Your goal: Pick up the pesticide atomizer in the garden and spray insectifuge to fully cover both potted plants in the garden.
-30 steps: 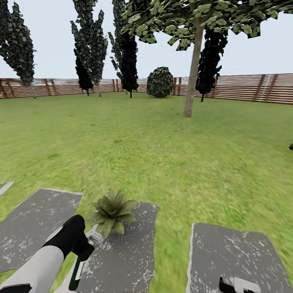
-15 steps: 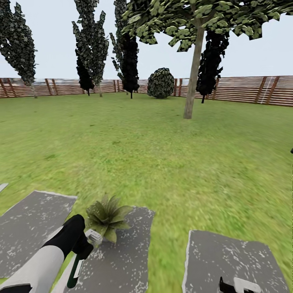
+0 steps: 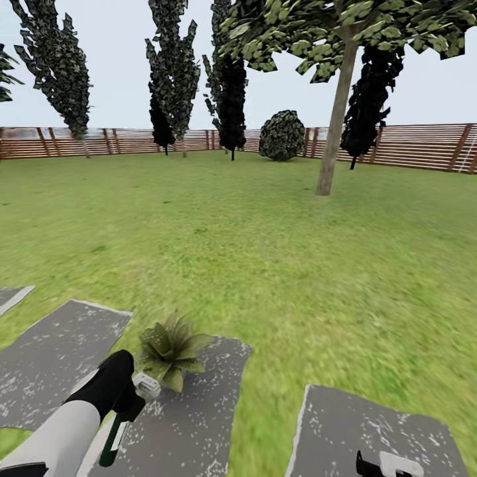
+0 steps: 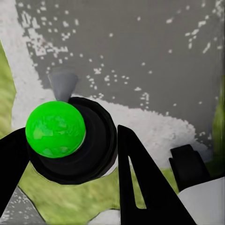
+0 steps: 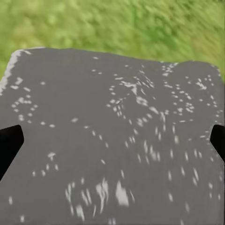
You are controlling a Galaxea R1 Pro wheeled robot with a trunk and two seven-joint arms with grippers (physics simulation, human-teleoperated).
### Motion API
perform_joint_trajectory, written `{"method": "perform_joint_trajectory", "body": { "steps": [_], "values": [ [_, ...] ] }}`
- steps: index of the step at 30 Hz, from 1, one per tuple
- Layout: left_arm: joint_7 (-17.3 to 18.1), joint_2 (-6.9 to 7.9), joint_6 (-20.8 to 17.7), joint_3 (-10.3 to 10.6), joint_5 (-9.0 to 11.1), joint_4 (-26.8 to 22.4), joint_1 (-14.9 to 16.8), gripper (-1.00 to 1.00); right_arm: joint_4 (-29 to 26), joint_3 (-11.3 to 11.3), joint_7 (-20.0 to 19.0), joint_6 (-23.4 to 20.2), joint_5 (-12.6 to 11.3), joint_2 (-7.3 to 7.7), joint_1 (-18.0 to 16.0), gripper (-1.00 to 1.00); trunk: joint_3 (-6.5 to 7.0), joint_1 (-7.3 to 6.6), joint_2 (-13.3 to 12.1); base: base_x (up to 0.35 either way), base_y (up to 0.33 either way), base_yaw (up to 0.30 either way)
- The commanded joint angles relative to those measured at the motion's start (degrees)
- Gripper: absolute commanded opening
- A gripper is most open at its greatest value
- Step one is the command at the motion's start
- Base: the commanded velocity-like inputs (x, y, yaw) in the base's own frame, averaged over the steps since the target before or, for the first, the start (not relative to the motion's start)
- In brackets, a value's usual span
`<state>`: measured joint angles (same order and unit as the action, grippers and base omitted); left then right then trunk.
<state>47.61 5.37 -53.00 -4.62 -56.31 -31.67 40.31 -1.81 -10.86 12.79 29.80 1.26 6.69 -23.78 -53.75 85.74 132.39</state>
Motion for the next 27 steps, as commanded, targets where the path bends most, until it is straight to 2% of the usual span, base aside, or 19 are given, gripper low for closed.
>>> {"method": "perform_joint_trajectory", "body": {
  "steps": [1, 7, 17, 23, 27],
  "values": [
    [0.56, -0.11, -0.13, -0.29, -0.65, -0.11, 0.03, -1.00, 0.05, -0.21, 0.04, 0.17, 0.14, -0.01, -0.03, 1.00, -0.06, 0.00, 0.02, 0.157, -0.250, 0.024],
    [0.55, -0.16, -0.10, -0.30, -0.65, -0.18, 0.03, -1.00, 0.05, -0.21, 0.04, 0.17, 0.14, -0.01, -0.03, 1.00, -0.06, 0.00, 0.02, 0.174, -0.246, 0.027],
    [0.52, 0.09, -0.17, -0.51, -0.66, -0.23, 0.03, -1.00, 0.05, -0.21, 0.04, 0.17, 0.14, -0.09, -0.03, 1.00, -0.06, 0.00, 0.02, 0.182, -0.233, 0.259],
    [0.45, 0.16, -0.17, -0.25, -0.73, -0.20, 0.03, -1.00, 0.05, -0.21, 0.04, 0.17, 0.17, -0.09, -0.03, 1.00, -0.06, 0.00, 0.02, 0.139, -0.031, 0.277],
    [0.38, 0.81, -0.12, -0.74, -0.81, 0.46, -0.15, -1.00, 0.05, -0.21, 0.04, 0.17, 0.14, -0.09, -0.03, 1.00, -0.06, 0.00, 0.02, 0.010, -0.002, 0.278]
  ]
}}
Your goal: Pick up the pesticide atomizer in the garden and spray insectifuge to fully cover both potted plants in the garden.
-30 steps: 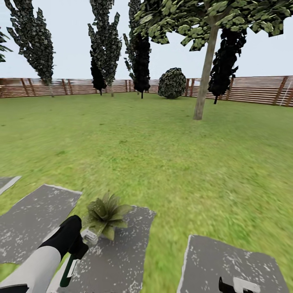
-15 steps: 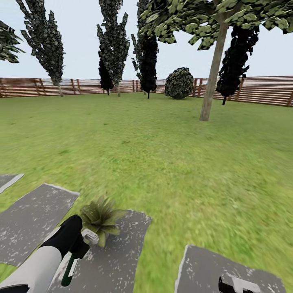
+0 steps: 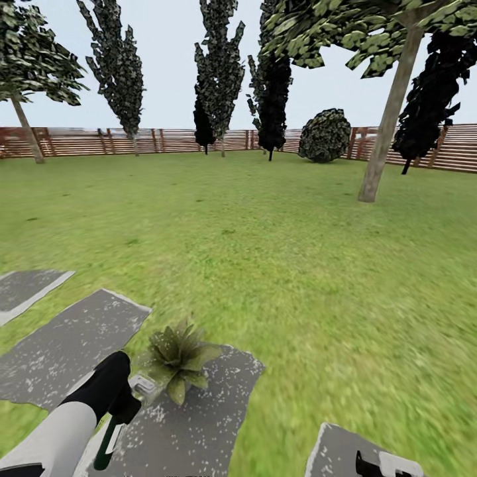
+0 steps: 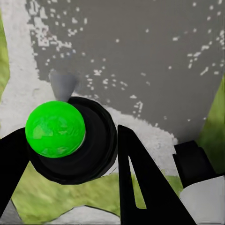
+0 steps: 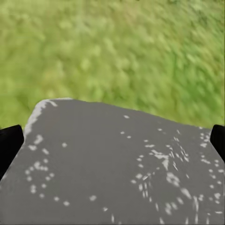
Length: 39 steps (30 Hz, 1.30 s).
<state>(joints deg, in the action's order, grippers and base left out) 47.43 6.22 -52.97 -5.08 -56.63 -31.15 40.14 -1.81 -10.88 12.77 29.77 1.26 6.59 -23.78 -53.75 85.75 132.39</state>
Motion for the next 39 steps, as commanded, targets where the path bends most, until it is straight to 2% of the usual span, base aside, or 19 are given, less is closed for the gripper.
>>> {"method": "perform_joint_trajectory", "body": {
  "steps": [1, 4, 10, 12, 15, 17, 19, 24, 26, 32, 39],
  "values": [
    [0.56, 0.07, -0.11, -0.43, -0.45, -0.02, -0.60, -1.00, 0.05, -0.20, 0.06, 0.20, 0.15, 0.00, -0.04, 1.00, -0.05, -0.01, 0.02, 0.001, 0.000, 0.277],
    [0.56, 0.00, -0.05, -0.52, -0.42, -0.09, -1.65, -1.00, 0.05, -0.20, 0.06, 0.20, 0.15, 0.00, -0.04, 1.00, -0.05, -0.01, 0.02, 0.001, 0.000, 0.277],
    [0.41, -1.38, 0.14, -0.66, -0.30, -0.73, -2.11, -1.00, 0.05, -0.20, 0.06, 0.20, 0.15, 0.00, -0.04, 1.00, -0.05, -0.01, 0.02, 0.000, 0.000, 0.277],
    [0.15, -2.60, 0.10, -0.69, -0.38, -1.75, -2.11, -1.00, 0.05, -0.20, 0.06, 0.20, 0.15, 0.00, -0.04, 1.00, -0.05, -0.01, 0.02, 0.000, 0.000, 0.231],
    [-1.16, -3.20, 0.07, -0.77, -0.48, -2.68, -2.14, -1.00, 0.05, -0.20, 0.06, 0.20, 0.16, 0.02, -0.04, 1.00, -0.05, -0.01, 0.02, 0.029, -0.054, 0.063],
    [-4.96, -3.30, 0.06, -0.73, -0.42, -2.79, -2.15, -1.00, 0.06, -0.20, 0.06, 0.20, 0.22, 0.20, -0.04, 1.00, -0.05, -0.01, 0.02, 0.107, -0.217, 0.008],
    [-5.74, -3.31, 0.06, -0.70, -0.36, -2.78, -2.15, -1.00, 0.05, -0.20, 0.06, 0.20, 0.23, 0.24, -0.04, 1.00, -0.05, -0.01, 0.02, 0.122, -0.241, 0.002],
    [-6.02, -3.39, 0.06, -0.68, 0.39, -2.71, -2.16, -1.00, 0.05, -0.20, 0.06, 0.20, 0.23, 0.26, -0.04, 1.00, -0.05, -0.01, 0.02, 0.100, -0.254, 0.000],
    [-6.10, -3.33, 0.06, -0.64, 2.81, -2.69, -2.17, -1.00, 0.05, -0.20, 0.06, 0.20, 0.23, 0.26, -0.04, 1.00, -0.05, -0.01, 0.02, 0.012, -0.271, 0.000],
    [-6.12, -3.32, 0.06, -0.64, 3.10, -2.69, -2.16, -1.00, 0.05, -0.20, 0.06, 0.20, 0.23, 0.18, -0.04, 1.00, -0.05, -0.01, 0.02, 0.001, -0.274, 0.027],
    [-6.12, -3.18, 0.06, -0.64, 3.02, -2.74, -2.17, -1.00, 0.05, -0.20, 0.06, 0.20, 0.23, 0.18, -0.04, 1.00, -0.05, -0.01, 0.02, 0.000, -0.274, 0.253]
  ]
}}
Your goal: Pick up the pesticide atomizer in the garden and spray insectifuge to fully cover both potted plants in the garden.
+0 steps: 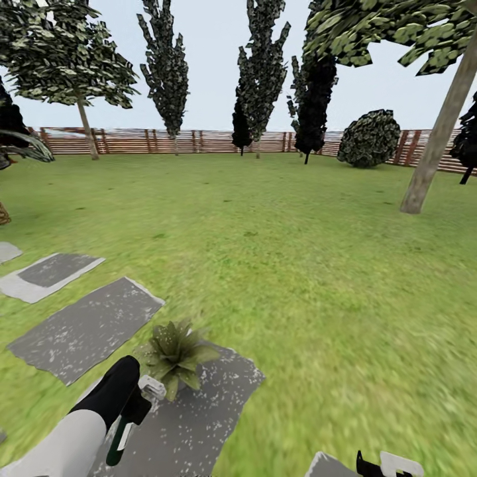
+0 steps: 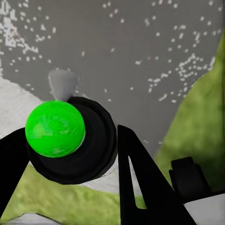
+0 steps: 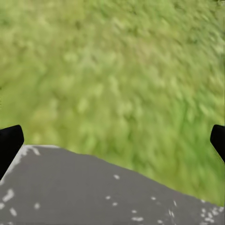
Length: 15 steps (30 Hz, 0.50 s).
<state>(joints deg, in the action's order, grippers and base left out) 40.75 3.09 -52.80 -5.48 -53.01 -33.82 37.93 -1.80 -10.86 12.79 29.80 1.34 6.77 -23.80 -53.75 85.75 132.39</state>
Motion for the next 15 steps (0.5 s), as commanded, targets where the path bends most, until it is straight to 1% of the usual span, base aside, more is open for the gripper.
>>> {"method": "perform_joint_trajectory", "body": {
  "steps": [1, 3, 7, 10, 15],
  "values": [
    [0.56, 0.10, -0.11, -0.23, -0.61, -0.05, 0.04, -1.00, 0.04, -0.22, 0.04, 0.17, 0.15, 0.00, -0.02, 1.00, -0.06, -0.01, 0.02, 0.000, -0.274, 0.277],
    [0.56, 0.54, -0.10, -0.47, -0.61, 0.48, 0.02, -1.00, 0.04, -0.22, 0.04, 0.17, 0.15, 0.00, -0.02, 1.00, -0.06, -0.01, 0.02, 0.000, -0.274, 0.277],
    [0.56, 0.70, -0.01, -0.85, -0.55, 0.81, -0.67, -1.00, 0.04, -0.22, 0.04, 0.17, 0.15, 0.00, -0.02, 1.00, -0.06, -0.01, 0.02, 0.015, -0.274, 0.258],
    [0.56, 0.54, 0.01, -0.92, -0.47, 0.80, -0.94, -1.00, 0.04, -0.22, 0.04, 0.17, 0.15, 0.00, -0.02, 1.00, -0.06, -0.01, 0.02, 0.117, -0.260, 0.078],
    [0.63, 0.31, 0.11, -0.94, -0.43, 0.54, -1.01, -1.00, 0.04, -0.22, 0.04, 0.17, 0.15, 0.00, -0.02, 1.00, -0.06, -0.01, 0.02, 0.225, -0.196, 0.011]
  ]
}}
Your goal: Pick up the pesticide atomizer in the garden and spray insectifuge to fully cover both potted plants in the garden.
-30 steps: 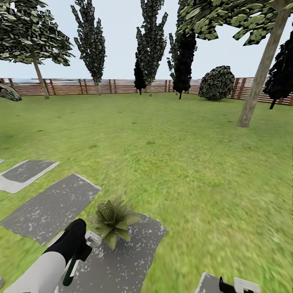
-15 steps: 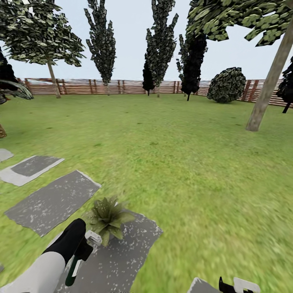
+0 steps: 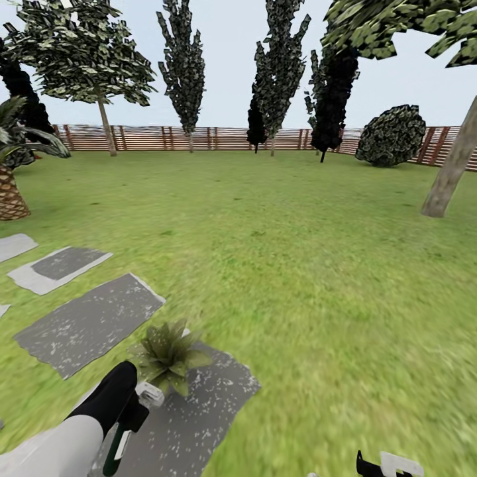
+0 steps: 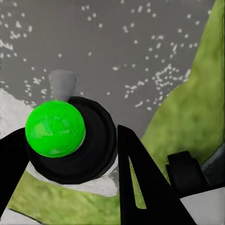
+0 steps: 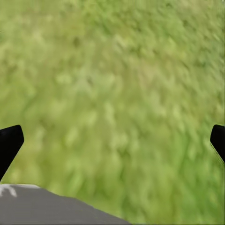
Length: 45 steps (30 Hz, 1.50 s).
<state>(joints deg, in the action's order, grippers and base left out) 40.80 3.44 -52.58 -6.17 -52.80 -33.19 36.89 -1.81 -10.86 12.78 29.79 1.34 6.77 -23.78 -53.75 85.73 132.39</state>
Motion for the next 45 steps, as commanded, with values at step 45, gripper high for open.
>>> {"method": "perform_joint_trajectory", "body": {
  "steps": [45],
  "values": [
    [49.20, 3.66, 0.25, 3.10, -35.00, 0.04, 17.07, -1.00, 0.05, -0.21, 0.14, 0.18, 0.13, 0.08, -0.04, 1.00, -0.06, 0.02, 0.02, 0.106, -0.076, 0.126]
  ]
}}
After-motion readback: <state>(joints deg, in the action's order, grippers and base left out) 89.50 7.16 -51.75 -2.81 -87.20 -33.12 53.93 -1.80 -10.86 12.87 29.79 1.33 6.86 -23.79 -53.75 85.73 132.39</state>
